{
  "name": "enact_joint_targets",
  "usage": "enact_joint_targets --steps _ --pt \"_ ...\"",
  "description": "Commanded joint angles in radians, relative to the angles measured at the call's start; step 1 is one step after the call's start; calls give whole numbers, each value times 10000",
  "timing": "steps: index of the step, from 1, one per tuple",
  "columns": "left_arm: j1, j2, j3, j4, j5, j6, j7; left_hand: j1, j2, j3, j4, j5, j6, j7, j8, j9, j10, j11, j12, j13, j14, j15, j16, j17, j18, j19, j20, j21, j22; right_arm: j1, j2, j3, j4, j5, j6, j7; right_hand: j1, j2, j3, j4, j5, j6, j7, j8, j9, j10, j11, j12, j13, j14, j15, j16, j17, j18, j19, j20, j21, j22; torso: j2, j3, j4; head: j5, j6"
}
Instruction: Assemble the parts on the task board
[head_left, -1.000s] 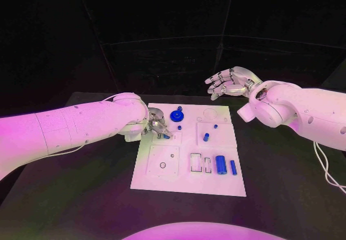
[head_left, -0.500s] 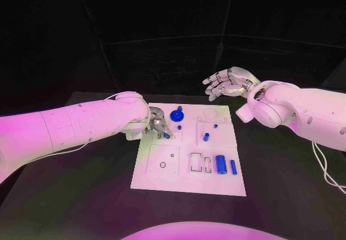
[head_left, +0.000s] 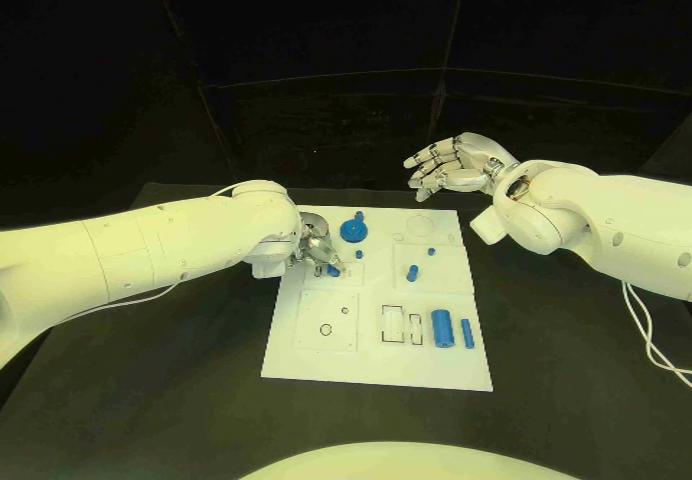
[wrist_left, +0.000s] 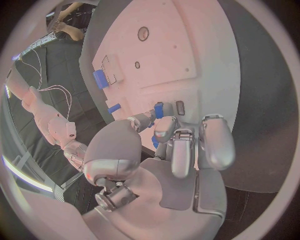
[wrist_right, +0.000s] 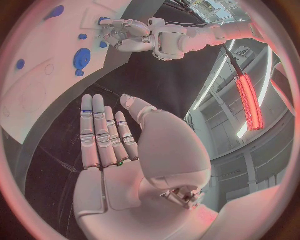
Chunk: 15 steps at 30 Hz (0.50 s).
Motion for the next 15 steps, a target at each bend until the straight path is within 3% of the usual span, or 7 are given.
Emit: enact_joint_targets --steps 1,15 --pt "-48 36 -32 28 92 273 14 -214 5 -1 150 29 164 -69 47 8 51 -30 56 19 1038 -68 31 2633 -45 150 -24 1 26 24 5 8 1 3 100 46 -92 -6 -56 7 -13 -71 880 65 15 -86 -17 48 -9 -83 10 51 -9 -96 82 15 -41 -17 -4 -6 8 -2 -13" --pt "-48 67 -31 -2 92 177 38 -836 -17 -61 580 30 388 -151 115 7 141 -95 111 55 1038 -121 31 2633 -63 181 -73 58 130 24 -2 8 -8 3 104 48 -88 -2 -72 5 -6 -104 883 104 17 -119 -13 96 -42 -106 14 69 -23 -93 99 22 -84 -41 -1 -6 1 -6 -21"
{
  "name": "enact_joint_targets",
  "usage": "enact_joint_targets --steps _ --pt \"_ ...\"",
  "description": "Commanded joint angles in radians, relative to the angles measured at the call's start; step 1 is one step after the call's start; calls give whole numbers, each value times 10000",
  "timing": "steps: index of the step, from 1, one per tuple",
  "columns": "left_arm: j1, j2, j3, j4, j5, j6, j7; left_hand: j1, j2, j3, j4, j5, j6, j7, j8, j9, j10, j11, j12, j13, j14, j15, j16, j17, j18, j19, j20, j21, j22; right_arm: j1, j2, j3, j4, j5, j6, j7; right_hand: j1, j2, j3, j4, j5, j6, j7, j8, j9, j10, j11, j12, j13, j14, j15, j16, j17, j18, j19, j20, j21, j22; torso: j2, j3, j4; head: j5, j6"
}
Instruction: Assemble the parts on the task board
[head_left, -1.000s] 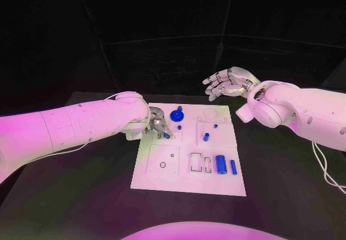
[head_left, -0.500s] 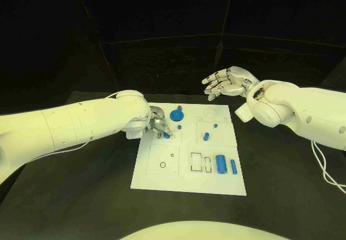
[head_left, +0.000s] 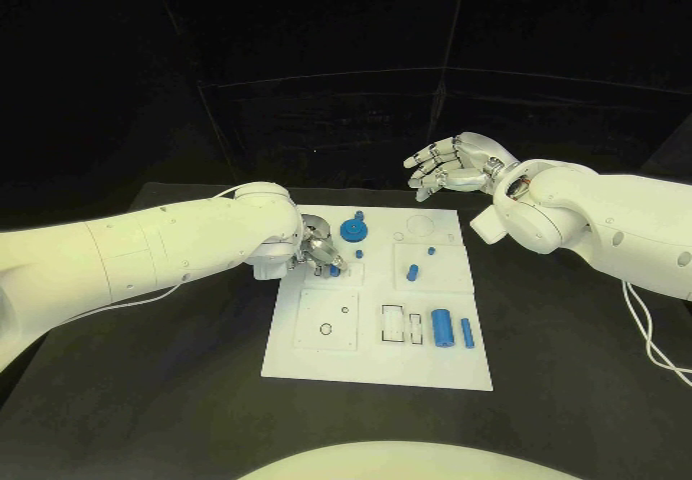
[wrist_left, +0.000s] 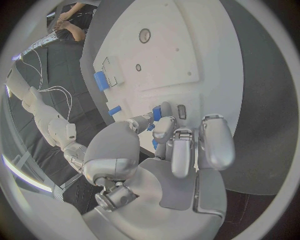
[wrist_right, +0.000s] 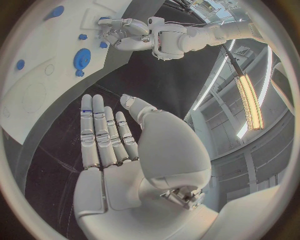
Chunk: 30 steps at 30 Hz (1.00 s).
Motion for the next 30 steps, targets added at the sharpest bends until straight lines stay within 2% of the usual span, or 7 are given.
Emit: enact_joint_targets --steps 1,7,10,13,18,24,30 --pt "-1 16 -5 1 41 118 38 -124 7 12 84 20 99 2 49 3 73 -28 28 3 1057 -68 31 2634 -63 181 -76 56 6 24 -3 8 1 4 75 52 -88 -2 -73 5 -6 -68 847 29 10 -46 -8 31 -9 -71 -21 69 -8 -93 59 -17 -35 -9 2 0 1 -5 -11" --pt "-1 27 -5 -26 41 56 43 -152 2 13 101 20 107 -1 51 2 70 -31 22 -8 1057 -71 31 2634 -59 177 -78 44 -11 24 -6 8 2 4 80 57 -88 -2 -73 5 -6 -68 847 29 10 -46 -8 31 -9 -71 -21 69 -8 -93 59 -17 -35 -9 -4 1 -2 -5 -3" --pt "0 37 -5 -41 41 30 43 -234 -97 -35 119 18 119 -4 57 3 71 -35 19 -16 1057 -76 31 2634 -58 175 -85 38 -18 24 -8 8 5 4 84 59 -90 -1 -83 7 -3 -85 849 50 11 -63 -6 56 -26 -82 -18 79 -16 -92 67 -13 -58 -22 -2 2 -1 -15 2" --pt "0 45 -5 -57 41 -11 46 -515 -298 -326 300 18 187 4 82 6 74 -28 14 -33 1057 -73 31 2634 -61 176 -90 36 -13 24 -10 8 5 4 87 62 -90 -1 -83 7 -3 -85 849 50 11 -63 -6 56 -26 -82 -18 79 -16 -92 67 -13 -58 -22 -7 5 -2 -13 6" --pt "0 47 -5 -84 41 -64 51 -827 -469 -949 604 15 232 -23 85 -3 96 -48 30 -28 1057 -87 31 2634 -63 180 -101 40 5 24 -15 8 5 4 89 64 -90 -1 -83 7 -3 -85 849 50 11 -63 -6 56 -26 -82 -18 79 -16 -92 67 -13 -58 -22 -4 -2 1 -28 19" --pt "0 44 -4 -111 41 -94 54 -883 -532 -1505 773 15 247 -47 86 -8 100 -68 31 -39 1057 -107 31 2634 -63 183 -119 38 17 24 -25 8 13 4 88 60 -98 0 -99 14 -1 -110 852 80 13 -88 -2 93 -53 -98 -14 94 -26 -91 81 -6 -91 -41 -1 1 4 -28 14" --pt "0 29 -4 -100 41 -151 60 -827 -524 -1750 821 15 248 -54 84 -11 97 -76 28 -49 1057 -115 31 2634 -62 181 -127 28 10 24 -39 8 33 4 92 54 -105 5 -108 21 0 -123 854 98 14 -102 0 114 -69 -107 -11 103 -33 -90 89 -2 -110 -52 -2 -9 -3 -37 9"
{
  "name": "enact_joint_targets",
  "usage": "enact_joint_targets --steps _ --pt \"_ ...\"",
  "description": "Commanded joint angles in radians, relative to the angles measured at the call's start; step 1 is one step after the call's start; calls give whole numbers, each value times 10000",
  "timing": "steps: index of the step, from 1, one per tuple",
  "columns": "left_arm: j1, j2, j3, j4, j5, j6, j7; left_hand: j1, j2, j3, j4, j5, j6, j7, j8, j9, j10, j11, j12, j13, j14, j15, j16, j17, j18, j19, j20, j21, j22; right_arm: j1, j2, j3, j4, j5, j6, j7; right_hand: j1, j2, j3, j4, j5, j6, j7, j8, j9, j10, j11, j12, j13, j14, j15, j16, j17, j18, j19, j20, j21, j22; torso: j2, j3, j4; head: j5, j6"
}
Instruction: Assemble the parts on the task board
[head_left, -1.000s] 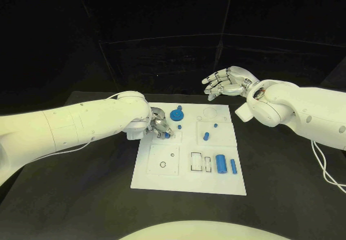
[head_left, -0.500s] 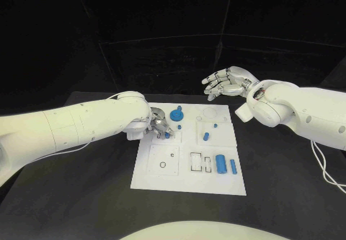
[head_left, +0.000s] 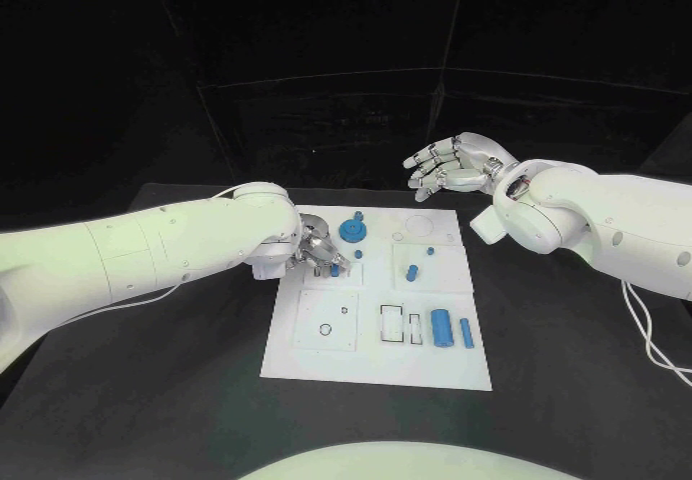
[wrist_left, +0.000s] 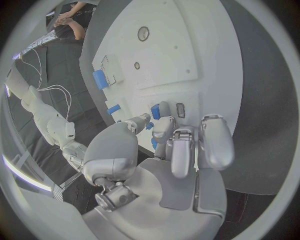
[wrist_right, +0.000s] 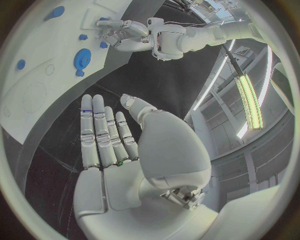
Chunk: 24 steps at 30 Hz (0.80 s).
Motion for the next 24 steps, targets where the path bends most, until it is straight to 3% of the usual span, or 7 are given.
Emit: enact_joint_targets --steps 1,9,13,17,20,24 --pt "7 -14 0 14 20 -89 59 -21 -20 -152 19 16 63 -20 35 -8 62 -41 28 -14 1050 -89 31 2634 -61 185 -58 27 -4 24 -10 7 17 5 74 56 -108 5 -58 25 0 -93 889 58 16 -73 35 64 -14 -74 28 57 -18 -91 90 -1 -58 -12 2 -10 -4 -6 3" --pt "53 -301 37 336 20 -315 81 171 -301 -1568 312 15 78 -42 30 -20 63 -69 29 -33 1050 -130 31 2634 -60 184 -76 -15 -33 24 -15 7 -10 5 90 72 -117 4 -69 32 -3 -107 892 74 17 -89 38 82 -28 -86 32 63 -25 -91 95 4 -77 -24 2 -8 5 -41 9" --pt "162 -535 256 574 19 -310 83 389 -365 -1981 322 17 40 -41 17 -25 25 -64 -8 -96 1050 -117 31 2634 -36 165 -94 -88 -128 24 -21 7 -32 5 97 75 -117 4 -69 32 -3 -107 892 74 17 -89 38 82 -28 -86 32 63 -25 -91 95 4 -77 -24 3 -7 6 -61 12" --pt "382 -762 485 778 18 -151 97 693 -330 -2426 345 16 -94 3 -35 -42 -117 -25 -131 -287 1050 -92 31 2634 4 103 -80 -263 -357 24 -22 7 -70 5 101 79 -117 4 -69 32 -3 -107 892 74 17 -89 38 82 -28 -86 32 63 -25 -91 95 4 -77 -24 -2 1 11 -62 35" --pt "549 -871 574 840 19 -43 116 947 -256 -2786 406 6 -301 84 -201 -145 -293 50 -287 -523 1050 -26 31 2634 38 51 -54 -410 -538 24 -13 7 -104 5 102 83 -117 4 -69 32 -3 -107 892 74 17 -89 38 82 -28 -86 32 63 -25 -91 95 4 -77 -24 -1 3 11 -46 76" --pt "780 -939 641 709 21 204 135 1472 -101 -3282 451 -4 -723 327 -765 -567 -524 241 -500 -860 1050 132 31 2634 47 17 77 -551 -692 23 8 6 -146 5 113 86 -117 4 -69 32 -3 -107 892 74 17 -89 38 82 -28 -86 32 63 -25 -91 95 4 -77 -24 -7 8 -2 -15 95"
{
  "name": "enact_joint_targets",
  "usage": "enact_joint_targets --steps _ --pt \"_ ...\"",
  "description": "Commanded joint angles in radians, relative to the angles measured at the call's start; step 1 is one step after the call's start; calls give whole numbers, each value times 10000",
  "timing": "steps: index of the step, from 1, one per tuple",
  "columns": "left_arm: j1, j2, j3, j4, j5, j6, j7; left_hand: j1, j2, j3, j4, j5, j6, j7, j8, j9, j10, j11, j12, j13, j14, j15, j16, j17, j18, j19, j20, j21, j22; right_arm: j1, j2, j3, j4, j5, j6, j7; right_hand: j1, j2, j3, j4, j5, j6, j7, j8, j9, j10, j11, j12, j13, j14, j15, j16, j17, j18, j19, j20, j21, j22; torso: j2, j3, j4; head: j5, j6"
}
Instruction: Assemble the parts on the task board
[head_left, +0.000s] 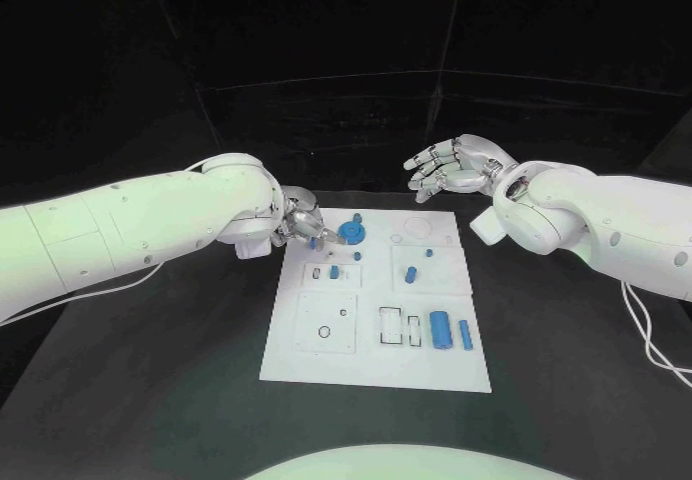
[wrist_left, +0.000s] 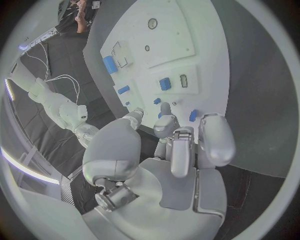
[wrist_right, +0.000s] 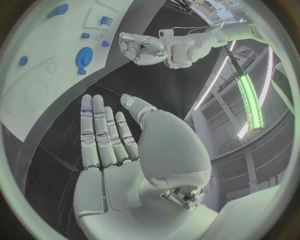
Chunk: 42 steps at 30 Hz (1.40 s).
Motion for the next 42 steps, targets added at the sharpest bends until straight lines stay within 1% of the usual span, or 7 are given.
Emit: enact_joint_targets --steps 1,5,10,14,21,31,42 --pt "126 -7 23 -183 13 426 114 342 52 -197 -37 3 -160 102 -258 -208 -151 50 -102 -168 1082 119 31 2634 51 9 97 -114 -114 23 17 7 -27 6 90 83 -118 4 -43 5 -3 -42 885 33 9 -54 1 23 -17 -51 -3 63 -13 -90 95 4 -27 -10 -3 0 -8 27 24" --pt "228 202 40 -865 14 818 123 869 251 -458 -130 7 -286 260 -650 -591 -206 175 -132 -257 1082 242 31 2634 65 4 200 -174 -169 23 32 7 -46 6 107 82 -118 4 -43 5 -3 -42 885 33 9 -54 1 23 -17 -51 -3 63 -13 -90 95 4 -27 -10 2 2 3 24 55" --pt "254 603 39 -1816 -23 1154 127 1003 338 -576 -128 17 -274 292 -749 -718 -231 211 -139 -287 1082 269 31 2634 72 0 235 -199 -193 23 48 7 -42 6 118 88 -118 4 -43 5 -3 -42 885 33 9 -54 1 23 -17 -51 -3 63 -13 -90 95 4 -27 -10 20 1 -17 59 96" --pt "188 854 35 -2334 -174 1283 139 1063 411 -685 -94 17 -259 313 -814 -811 -255 232 -148 -317 1082 288 31 2634 73 2 258 -202 -190 23 51 7 -38 0 111 93 -108 31 -61 13 5 -95 889 110 15 -105 5 116 -78 -82 -1 100 -40 -80 131 13 -104 -55 26 -22 -18 63 112" --pt "-14 1335 32 -3187 -287 1385 273 1091 457 -754 -65 17 -240 322 -844 -863 -263 240 -146 -324 1082 297 31 2634 71 8 271 -191 -171 23 61 7 -31 -14 99 107 -108 31 -61 13 5 -95 889 110 15 -105 5 116 -78 -82 -1 100 -40 -80 131 13 -104 -55 11 -2 -17 43 118" --pt "-154 1838 27 -3975 -552 1607 471 1148 515 -823 -49 17 -195 323 -861 -916 -271 245 -143 -335 1082 305 31 2634 61 24 283 -147 -103 23 79 7 -35 -17 99 111 -90 38 -61 4 18 -110 889 136 16 -118 4 145 -100 -90 -3 113 -49 -76 145 14 -125 -67 6 -3 4 70 112" --pt "-320 2214 25 -4536 -648 1856 587 1304 605 -927 -72 18 -107 319 -877 -1001 -289 244 -143 -358 1082 309 31 2634 56 33 296 -118 -58 23 107 7 -42 -18 114 116 -90 38 -61 4 18 -110 889 136 16 -118 4 145 -100 -90 -3 113 -49 -76 145 14 -125 -67 -1 0 -16 117 79"
